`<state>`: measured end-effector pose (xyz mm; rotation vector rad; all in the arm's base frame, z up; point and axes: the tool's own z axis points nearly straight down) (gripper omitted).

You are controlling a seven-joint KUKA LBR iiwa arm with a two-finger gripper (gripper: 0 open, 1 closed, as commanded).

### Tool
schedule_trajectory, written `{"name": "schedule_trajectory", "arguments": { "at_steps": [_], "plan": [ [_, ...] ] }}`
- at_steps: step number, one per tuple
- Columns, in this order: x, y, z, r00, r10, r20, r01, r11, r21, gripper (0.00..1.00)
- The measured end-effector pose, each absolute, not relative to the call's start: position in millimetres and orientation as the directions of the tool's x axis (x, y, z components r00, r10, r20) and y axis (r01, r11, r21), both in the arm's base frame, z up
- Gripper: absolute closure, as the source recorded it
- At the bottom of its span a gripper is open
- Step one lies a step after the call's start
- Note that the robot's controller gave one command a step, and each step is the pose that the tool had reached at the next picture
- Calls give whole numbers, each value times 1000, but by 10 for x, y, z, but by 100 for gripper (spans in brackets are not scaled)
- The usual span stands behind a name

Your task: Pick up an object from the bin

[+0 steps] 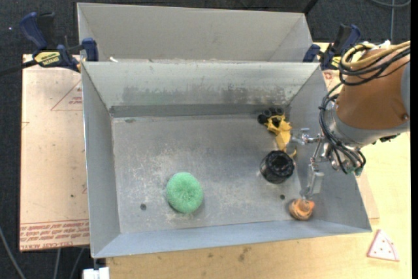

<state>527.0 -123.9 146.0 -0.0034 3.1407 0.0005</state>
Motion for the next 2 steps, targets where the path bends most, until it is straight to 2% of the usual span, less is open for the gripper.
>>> {"name": "schedule_trajectory", "arguments": {
  "at_steps": [1, 2],
  "plan": [
    [5271, -1239, 1460, -1000, -2, -1, -2, 1000, 0, 0],
    [5508, -1016, 988, -998, -64, -8, -64, 998, -2, 0]
  ]
}}
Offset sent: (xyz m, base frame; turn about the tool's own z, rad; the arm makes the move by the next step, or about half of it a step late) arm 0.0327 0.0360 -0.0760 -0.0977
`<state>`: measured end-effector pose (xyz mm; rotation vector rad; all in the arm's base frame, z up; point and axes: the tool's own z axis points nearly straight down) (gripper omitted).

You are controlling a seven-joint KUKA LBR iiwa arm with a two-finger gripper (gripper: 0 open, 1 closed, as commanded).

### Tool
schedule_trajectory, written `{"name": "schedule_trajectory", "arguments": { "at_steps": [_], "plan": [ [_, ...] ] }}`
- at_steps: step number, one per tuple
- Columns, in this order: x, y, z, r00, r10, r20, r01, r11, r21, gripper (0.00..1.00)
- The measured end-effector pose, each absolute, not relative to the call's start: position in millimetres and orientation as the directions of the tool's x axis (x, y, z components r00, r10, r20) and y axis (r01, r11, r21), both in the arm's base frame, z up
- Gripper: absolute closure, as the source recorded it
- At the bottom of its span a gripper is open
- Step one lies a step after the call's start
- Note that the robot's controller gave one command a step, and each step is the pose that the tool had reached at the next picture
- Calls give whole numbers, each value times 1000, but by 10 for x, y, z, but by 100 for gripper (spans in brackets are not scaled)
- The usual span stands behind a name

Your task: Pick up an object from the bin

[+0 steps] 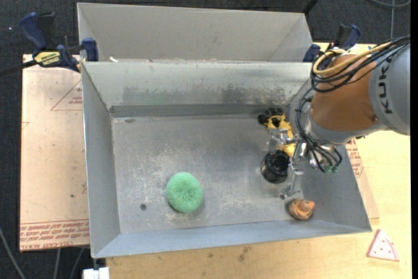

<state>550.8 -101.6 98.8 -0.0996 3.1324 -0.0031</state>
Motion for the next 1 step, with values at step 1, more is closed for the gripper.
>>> {"name": "schedule_trajectory", "arguments": {
  "at_steps": [1],
  "plan": [
    [5402, -775, 704, -1000, 8, -5, 8, 1000, 1, 100]
  ]
}}
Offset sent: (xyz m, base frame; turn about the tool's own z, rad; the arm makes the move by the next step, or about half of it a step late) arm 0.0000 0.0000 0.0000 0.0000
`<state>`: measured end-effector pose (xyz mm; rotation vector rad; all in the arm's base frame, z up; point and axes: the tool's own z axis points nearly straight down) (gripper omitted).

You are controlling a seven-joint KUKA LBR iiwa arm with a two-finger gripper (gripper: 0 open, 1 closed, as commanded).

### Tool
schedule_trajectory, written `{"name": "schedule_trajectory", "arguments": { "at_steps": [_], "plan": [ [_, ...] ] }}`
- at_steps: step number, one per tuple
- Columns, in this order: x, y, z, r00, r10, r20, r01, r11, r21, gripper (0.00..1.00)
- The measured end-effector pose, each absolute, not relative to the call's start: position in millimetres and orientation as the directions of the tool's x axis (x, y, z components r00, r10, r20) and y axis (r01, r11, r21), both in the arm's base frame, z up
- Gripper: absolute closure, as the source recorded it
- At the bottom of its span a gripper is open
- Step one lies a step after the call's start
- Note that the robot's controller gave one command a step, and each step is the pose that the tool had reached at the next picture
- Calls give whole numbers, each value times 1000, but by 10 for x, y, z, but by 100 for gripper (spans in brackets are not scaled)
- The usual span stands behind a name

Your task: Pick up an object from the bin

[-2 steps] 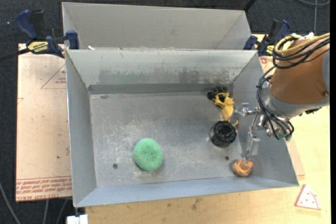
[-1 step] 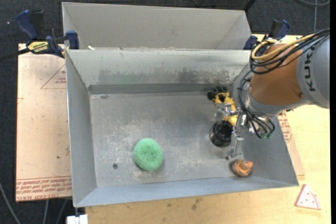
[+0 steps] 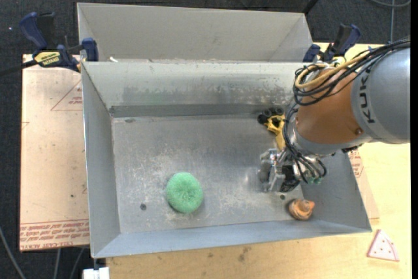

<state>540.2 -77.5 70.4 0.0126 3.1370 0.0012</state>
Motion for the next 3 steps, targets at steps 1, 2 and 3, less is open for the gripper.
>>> {"name": "schedule_trajectory", "arguments": {
  "at_steps": [1, 2, 3],
  "plan": [
    [5397, -776, 700, -1000, 9, -3, 9, 1000, 1, 0],
    [5397, -776, 700, -1000, 9, -3, 9, 1000, 1, 0],
    [5822, -1222, 840, -1000, -8, 0, -8, 1000, 2, 0]
  ]
}}
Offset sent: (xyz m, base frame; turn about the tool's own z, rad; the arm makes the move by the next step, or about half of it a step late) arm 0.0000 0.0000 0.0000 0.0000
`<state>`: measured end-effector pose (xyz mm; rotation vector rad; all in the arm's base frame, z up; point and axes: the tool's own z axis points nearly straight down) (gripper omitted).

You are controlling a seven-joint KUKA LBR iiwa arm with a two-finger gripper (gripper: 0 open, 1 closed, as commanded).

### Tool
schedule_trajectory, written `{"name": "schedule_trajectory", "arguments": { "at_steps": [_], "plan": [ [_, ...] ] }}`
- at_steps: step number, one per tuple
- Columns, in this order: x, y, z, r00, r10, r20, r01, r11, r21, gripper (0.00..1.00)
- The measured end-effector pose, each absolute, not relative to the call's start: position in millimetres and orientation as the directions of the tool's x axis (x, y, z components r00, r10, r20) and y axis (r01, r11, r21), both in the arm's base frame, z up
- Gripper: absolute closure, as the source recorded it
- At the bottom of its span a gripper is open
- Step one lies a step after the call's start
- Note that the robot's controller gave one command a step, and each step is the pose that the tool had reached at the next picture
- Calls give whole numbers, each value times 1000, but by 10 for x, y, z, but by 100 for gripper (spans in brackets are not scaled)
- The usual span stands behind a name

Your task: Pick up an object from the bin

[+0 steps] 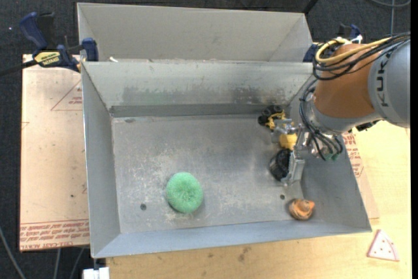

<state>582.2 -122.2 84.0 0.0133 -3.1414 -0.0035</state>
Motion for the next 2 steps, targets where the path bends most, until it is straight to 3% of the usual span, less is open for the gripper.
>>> {"name": "schedule_trajectory", "arguments": {
  "at_steps": [1, 2],
  "plan": [
    [5445, -1314, 914, -1000, 27, -1, 27, 1000, 1, 100],
    [5446, -1313, 914, -1000, 27, -1, 27, 1000, 1, 100]
  ]
}}
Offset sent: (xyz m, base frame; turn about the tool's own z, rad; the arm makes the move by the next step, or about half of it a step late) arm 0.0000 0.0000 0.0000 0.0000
